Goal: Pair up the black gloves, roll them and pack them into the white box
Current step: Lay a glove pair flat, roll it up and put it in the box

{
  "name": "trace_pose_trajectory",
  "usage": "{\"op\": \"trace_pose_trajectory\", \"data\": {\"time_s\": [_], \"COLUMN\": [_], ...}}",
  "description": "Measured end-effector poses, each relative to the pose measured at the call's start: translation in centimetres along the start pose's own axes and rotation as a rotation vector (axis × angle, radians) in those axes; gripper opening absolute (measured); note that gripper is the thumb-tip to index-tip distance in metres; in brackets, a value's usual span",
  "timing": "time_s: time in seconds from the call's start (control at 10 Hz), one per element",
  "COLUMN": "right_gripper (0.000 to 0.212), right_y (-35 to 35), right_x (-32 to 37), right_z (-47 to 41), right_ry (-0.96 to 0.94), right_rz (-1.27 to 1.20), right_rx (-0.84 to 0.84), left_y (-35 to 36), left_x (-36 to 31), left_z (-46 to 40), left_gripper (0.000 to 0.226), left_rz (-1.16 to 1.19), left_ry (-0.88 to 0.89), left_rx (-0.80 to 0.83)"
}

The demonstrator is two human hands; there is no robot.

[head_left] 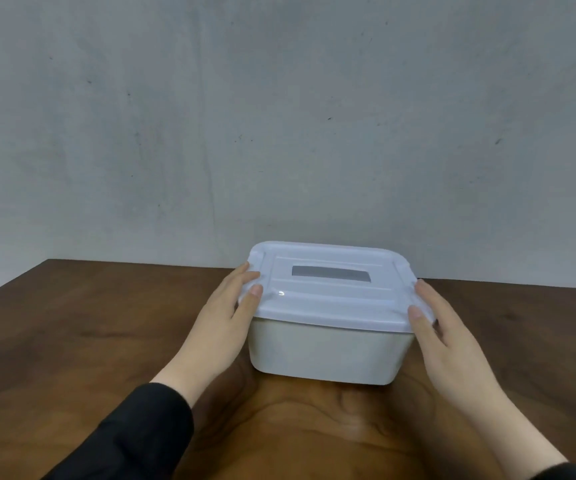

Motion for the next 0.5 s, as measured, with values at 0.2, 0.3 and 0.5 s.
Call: {"op": "trace_pose_trajectory", "data": {"time_s": [0.2, 0.3, 0.5], "right_gripper": [0.060, 0.058, 0.059], "right_y": [0.8, 0.8, 1.2], "right_x": [-1.2, -1.9, -2.1], "right_z": [-4.2, -6.4, -7.6], "right_ry": [-0.001, 0.009, 0.022], "right_rz": [0.114, 0.134, 0.116], "right_rx": [0.094, 0.158, 0.158], "left_y": [0.7, 0.7, 0.1], "left_x": [1.1, 1.5, 0.7], "left_z": [-1.8, -3.6, -4.9], "left_gripper": [0.049, 0.045, 0.036], "left_rz": [0.024, 0.023, 0.052], "left_ry": [0.004, -0.003, -0.010], "left_rx": [-0.014, 0.008, 0.059]}}
Point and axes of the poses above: each hand's wrist, its own z-axis away from the middle knuckle, its own y-axis out of the palm, x = y × z, the point moved 5 cm from there along -z, towards the middle knuckle, and after that the axes turned 8 degrees about x, right-handed, at the moved point
